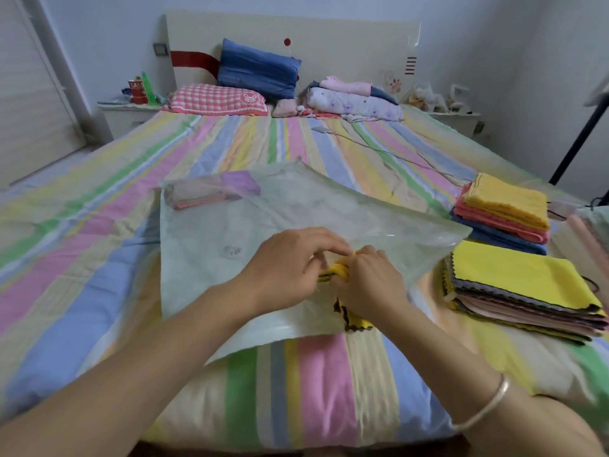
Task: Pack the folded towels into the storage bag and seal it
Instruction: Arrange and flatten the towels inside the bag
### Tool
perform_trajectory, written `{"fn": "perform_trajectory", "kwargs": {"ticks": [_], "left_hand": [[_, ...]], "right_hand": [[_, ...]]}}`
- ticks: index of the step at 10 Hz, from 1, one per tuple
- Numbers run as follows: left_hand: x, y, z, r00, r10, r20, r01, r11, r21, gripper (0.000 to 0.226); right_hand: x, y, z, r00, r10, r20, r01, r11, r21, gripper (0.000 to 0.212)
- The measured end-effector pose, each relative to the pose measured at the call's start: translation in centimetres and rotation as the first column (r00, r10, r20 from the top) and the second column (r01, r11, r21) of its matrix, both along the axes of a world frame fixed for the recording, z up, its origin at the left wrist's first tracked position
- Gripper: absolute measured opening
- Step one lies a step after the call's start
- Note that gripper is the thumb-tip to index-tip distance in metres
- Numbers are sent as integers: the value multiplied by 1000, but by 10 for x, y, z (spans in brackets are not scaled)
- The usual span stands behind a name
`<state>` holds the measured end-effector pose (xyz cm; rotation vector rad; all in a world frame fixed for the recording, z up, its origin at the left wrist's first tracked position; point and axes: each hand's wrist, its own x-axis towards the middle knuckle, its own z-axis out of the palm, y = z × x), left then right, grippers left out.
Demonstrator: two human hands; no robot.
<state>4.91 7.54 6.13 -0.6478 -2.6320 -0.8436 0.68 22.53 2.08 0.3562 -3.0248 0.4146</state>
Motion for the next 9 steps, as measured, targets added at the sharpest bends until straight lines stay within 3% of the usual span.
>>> {"fn": "perform_trajectory", "kwargs": {"ticks": [1, 2, 3, 4, 5, 6, 7, 8, 9], "left_hand": [[22, 9, 20, 968, -214, 131, 194, 969, 154, 44], [32, 1, 42, 864, -393, 315, 283, 896, 343, 38], [29, -25, 50, 721, -518, 461, 246, 812, 529, 28], [7, -49, 32, 790, -366, 491, 14, 812, 584, 26], [-34, -77, -8, 895, 72, 440, -276, 865, 420, 22], [-73, -98, -41, 896, 338, 288, -404, 890, 214, 23], [-107, -98, -48, 927, 336, 166, -351, 934, 66, 50], [-142, -89, -45, 954, 272, 125, -253, 955, -154, 66], [-170, -88, -45, 960, 219, 172, -168, 948, -269, 63]], "right_hand": [[-13, -14, 2, 956, 80, 281, 30, 929, -369, 37], [-24, -32, 2, 899, 173, 403, 132, 770, -625, 24], [-50, -43, -12, 934, -30, 357, 203, 865, -458, 17], [-77, -58, -25, 971, -130, 200, 183, 944, -275, 18], [-90, -70, -28, 981, -127, 145, 156, 966, -208, 36], [-109, -81, -26, 981, -121, 153, 162, 943, -292, 45], [-125, -97, -27, 989, -48, 139, 72, 982, -173, 32], [-137, -110, -36, 999, -41, 15, 43, 987, -154, 36], [-147, -114, -40, 998, 34, -60, -43, 986, -162, 35]]}}
